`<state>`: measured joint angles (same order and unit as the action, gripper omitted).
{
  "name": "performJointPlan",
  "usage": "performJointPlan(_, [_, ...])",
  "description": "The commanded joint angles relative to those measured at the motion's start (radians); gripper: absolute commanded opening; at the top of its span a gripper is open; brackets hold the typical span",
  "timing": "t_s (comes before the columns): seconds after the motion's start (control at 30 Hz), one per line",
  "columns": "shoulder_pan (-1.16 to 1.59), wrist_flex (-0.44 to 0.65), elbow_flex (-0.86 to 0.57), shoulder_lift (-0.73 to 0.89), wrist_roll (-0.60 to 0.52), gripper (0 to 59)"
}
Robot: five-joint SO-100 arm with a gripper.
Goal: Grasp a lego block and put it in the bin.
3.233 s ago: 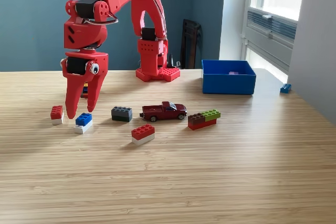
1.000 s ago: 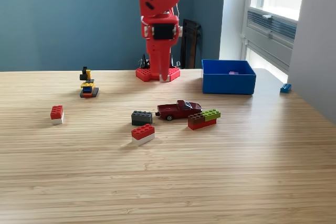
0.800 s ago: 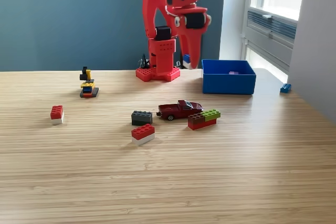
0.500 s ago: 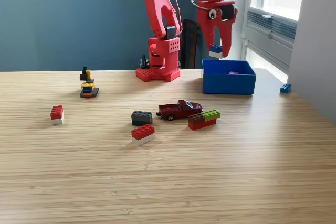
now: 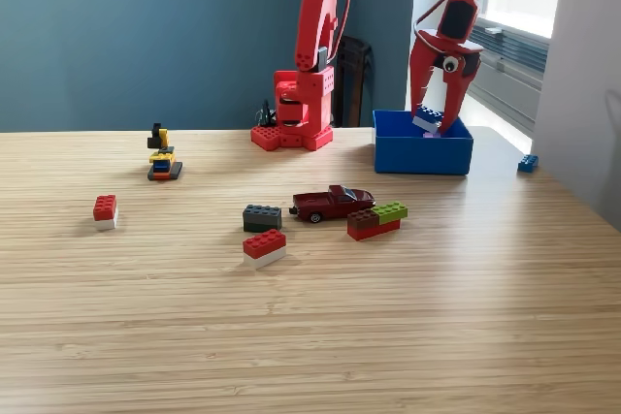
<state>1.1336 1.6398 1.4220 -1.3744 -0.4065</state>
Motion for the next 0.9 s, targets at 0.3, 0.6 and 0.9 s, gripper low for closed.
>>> performJointPlan(0.3, [0.014,0.097,-0.278,0.149,0.044,21.6])
performJointPlan(0.6, [0.026,0.11,-0.272,0.149,0.067,16.6])
performJointPlan(0.9, [-0.152,0.144,-0.373,0.143,0.014,0.0])
